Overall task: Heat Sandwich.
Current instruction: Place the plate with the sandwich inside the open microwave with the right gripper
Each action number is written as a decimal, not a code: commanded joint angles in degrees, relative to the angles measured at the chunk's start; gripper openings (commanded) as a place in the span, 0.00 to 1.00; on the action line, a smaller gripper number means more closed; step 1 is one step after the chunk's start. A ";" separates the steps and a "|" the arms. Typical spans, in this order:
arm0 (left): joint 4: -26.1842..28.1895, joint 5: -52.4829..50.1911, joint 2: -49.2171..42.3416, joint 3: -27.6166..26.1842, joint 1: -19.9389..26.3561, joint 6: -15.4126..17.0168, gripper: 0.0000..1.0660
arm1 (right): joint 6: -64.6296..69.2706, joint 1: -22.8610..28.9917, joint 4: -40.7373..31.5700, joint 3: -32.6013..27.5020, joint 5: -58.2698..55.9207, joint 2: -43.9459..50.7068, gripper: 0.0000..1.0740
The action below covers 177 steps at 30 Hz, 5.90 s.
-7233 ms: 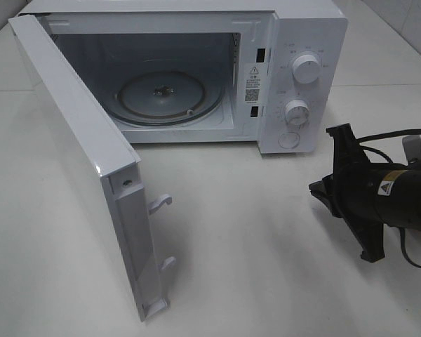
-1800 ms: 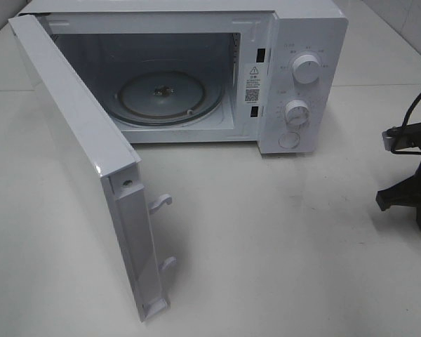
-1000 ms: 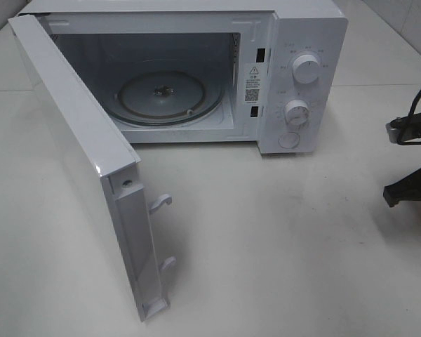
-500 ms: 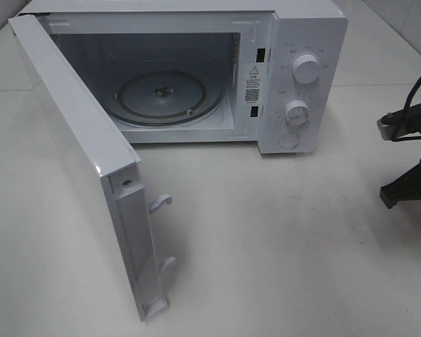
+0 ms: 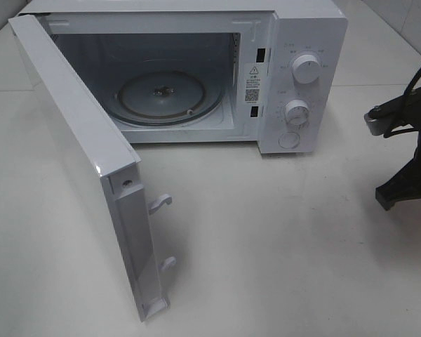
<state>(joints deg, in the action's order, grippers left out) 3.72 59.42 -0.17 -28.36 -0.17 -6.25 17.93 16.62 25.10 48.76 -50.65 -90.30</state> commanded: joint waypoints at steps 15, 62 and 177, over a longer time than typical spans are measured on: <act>-0.06 -0.46 -1.32 0.06 0.11 0.11 0.97 | 0.00 8.02 1.66 -1.38 -6.07 6.30 0.01; -0.06 -0.46 -1.32 0.06 0.11 0.11 0.97 | 0.74 34.38 1.49 -1.38 -14.67 14.95 0.02; -0.06 -0.46 -1.32 0.06 0.11 0.11 0.97 | -108.46 20.23 -25.61 -1.32 12.61 14.95 0.00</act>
<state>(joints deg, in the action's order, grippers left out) 3.72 59.42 -0.17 -28.36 -0.17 -6.25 -89.73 37.24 0.57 47.38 -39.65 -75.80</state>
